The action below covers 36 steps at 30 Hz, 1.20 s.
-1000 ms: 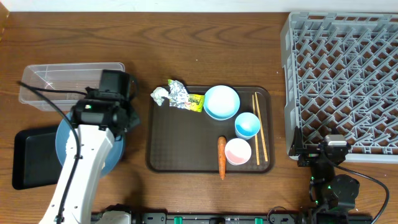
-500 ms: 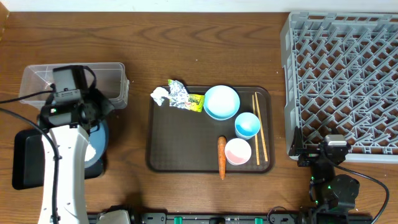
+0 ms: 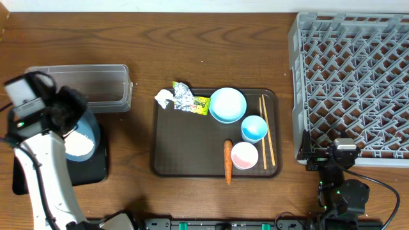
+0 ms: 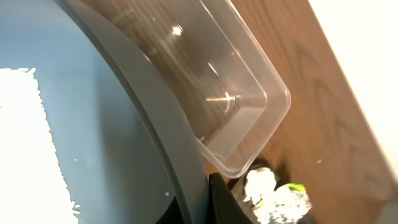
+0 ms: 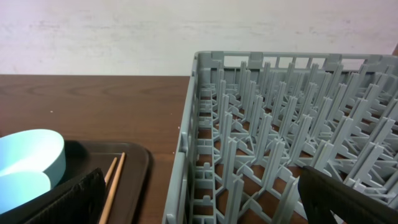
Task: Sort waste into correct bins and load items into the dishwasher rack
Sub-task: 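Carry the bowl left and tip rice onto the black tray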
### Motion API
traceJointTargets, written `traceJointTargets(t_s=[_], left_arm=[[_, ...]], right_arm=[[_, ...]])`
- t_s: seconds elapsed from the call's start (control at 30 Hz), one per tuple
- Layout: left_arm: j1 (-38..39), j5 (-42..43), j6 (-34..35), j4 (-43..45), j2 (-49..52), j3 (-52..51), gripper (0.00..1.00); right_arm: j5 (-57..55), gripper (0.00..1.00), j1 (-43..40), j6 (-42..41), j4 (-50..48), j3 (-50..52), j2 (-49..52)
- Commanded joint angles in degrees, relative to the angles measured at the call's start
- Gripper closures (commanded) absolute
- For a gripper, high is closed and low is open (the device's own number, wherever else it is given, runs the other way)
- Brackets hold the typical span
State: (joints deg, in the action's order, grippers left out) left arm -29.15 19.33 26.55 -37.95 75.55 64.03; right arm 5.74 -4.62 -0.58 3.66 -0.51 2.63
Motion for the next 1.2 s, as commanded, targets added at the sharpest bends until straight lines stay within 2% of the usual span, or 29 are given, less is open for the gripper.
traceJointTargets(t_s=[0.0,0.23,0.5,0.67,0.8,1.0,1.17], left_arm=[[-6.2,9.8,-1.0,0.6,1.9,0.3,0.94],[-15.3,24.4,-0.7,1.4,7.0,0.3,0.94],[-22.4,35.3,2.7,1.4,8.3,0.3,0.94],[-24.9,37.7,3.4,1.0,8.3,0.3,0.94],[-26.6,37.9,7.1,0.3,8.4,0.0,0.94],[-30.5,45.2,9.0,-0.2,8.4,-0.2,0.94],[-32.2,46.5,10.3,-2.3,8.4,-0.2,0.94]], right_arm=[[0.1,0.01,0.3,0.4,0.0,0.2,0.1],[0.1,0.01,0.3,0.4,0.0,0.2,0.1],[0.1,0.01,0.3,0.4,0.0,0.2,0.1],[0.1,0.01,0.3,0.4,0.0,0.2,0.1],[0.1,0.01,0.3,0.4,0.0,0.2,0.1],[0.1,0.01,0.3,0.4,0.0,0.2,0.1],[0.1,0.01,0.3,0.4,0.0,0.2,0.1]])
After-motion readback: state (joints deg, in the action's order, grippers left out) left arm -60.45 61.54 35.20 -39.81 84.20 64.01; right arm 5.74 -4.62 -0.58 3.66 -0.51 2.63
